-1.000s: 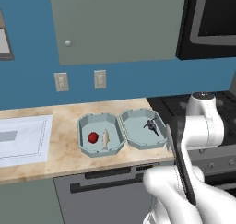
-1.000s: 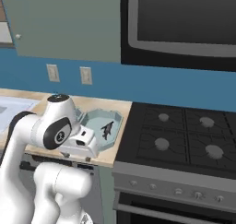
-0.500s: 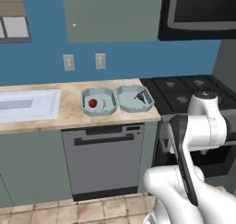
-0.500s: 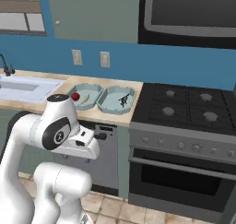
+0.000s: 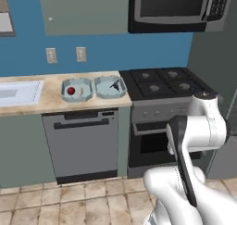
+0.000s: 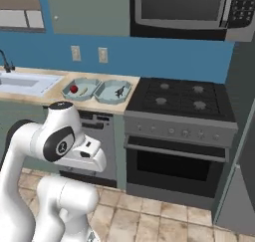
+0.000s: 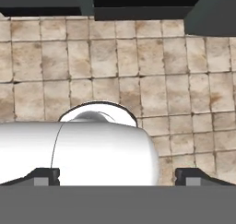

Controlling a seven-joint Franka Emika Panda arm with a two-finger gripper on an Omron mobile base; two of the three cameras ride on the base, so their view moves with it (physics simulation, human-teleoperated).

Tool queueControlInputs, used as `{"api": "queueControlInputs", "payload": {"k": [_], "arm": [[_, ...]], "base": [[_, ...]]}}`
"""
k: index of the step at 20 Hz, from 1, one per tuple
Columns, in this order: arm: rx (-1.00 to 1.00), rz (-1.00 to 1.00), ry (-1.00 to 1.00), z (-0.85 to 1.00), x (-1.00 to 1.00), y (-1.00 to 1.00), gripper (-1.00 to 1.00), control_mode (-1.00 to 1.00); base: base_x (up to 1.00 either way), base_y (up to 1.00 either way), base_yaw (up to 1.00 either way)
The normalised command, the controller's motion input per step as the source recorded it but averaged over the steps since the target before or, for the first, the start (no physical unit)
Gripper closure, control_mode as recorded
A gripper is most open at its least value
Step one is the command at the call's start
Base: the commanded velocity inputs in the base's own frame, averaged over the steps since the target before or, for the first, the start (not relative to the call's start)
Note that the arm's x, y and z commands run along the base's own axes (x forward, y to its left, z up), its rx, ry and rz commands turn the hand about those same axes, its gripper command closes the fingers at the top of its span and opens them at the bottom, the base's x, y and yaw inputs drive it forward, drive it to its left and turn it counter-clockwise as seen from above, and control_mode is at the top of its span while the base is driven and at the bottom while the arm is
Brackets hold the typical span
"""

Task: Place one tomato and one fish in each tupperware on the nearby counter, to pack two identical lunches.

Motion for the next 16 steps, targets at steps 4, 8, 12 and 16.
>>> {"api": "queueControlInputs", "payload": {"k": [4,8,12,16], "arm": [[0.0,0.0,0.0,0.0,0.0,0.0,-1.0,1.0],[0.0,0.0,0.0,0.0,0.0,0.0,-1.0,1.0],[0.0,0.0,0.0,0.0,0.0,0.0,-1.0,1.0],[0.0,0.0,0.0,0.0,0.0,0.0,-1.0,1.0]], "base": [[-0.27,-1.0,-0.12],[-0.25,-0.99,-0.1],[-0.14,-0.94,-0.08],[-0.08,-0.94,-0.06]]}}
